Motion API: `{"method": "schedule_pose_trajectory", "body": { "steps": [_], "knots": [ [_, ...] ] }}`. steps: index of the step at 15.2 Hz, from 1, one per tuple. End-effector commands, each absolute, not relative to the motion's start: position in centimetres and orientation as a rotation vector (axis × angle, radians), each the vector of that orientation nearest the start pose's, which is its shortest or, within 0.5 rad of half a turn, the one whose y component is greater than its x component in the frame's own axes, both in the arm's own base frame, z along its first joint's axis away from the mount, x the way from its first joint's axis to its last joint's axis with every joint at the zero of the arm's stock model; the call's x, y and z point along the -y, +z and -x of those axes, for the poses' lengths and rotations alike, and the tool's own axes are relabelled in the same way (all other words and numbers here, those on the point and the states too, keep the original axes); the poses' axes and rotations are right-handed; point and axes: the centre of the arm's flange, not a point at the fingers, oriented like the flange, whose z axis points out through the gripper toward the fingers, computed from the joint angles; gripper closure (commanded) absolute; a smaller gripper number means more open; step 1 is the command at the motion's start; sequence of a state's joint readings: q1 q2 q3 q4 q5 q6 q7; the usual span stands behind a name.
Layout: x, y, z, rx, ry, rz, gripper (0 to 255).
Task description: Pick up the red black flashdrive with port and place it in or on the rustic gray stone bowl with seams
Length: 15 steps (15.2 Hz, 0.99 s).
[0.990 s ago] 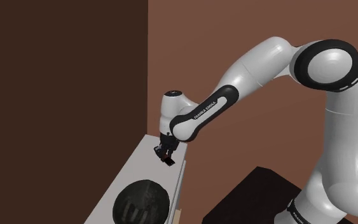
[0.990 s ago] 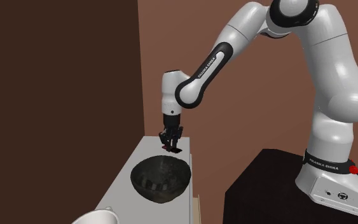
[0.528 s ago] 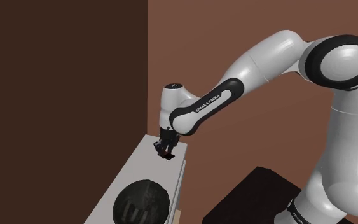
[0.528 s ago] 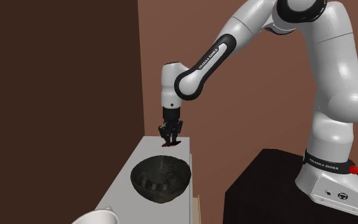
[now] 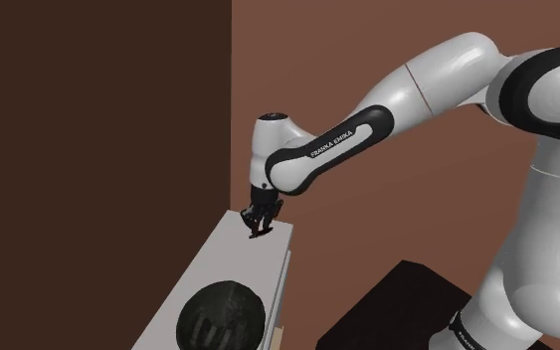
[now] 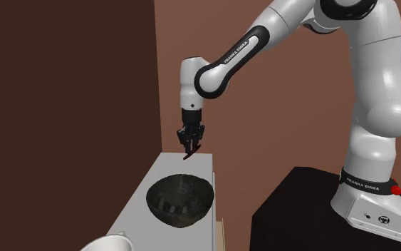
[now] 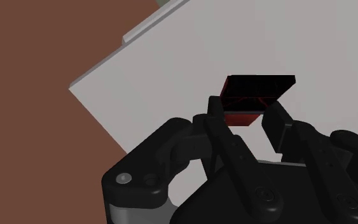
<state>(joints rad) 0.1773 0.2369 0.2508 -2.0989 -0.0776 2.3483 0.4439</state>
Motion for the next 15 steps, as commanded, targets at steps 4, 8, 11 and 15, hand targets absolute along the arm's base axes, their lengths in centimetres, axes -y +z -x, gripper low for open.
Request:
{"method": "schedule_pose_trajectory", "body": {
  "steps": [4, 8, 11, 15],
  "knots": [
    [-23.6, 33.8, -52.7, 0.048, -0.028, 3.130, 255],
    [-23.6, 35.9, -52.7, 0.048, -0.028, 3.130, 255],
    [-23.6, 37.5, -52.7, 0.048, -0.028, 3.130, 255],
    [-25.7, 38.3, -51.1, 0.048, -0.028, 3.130, 255]
  ]
}}
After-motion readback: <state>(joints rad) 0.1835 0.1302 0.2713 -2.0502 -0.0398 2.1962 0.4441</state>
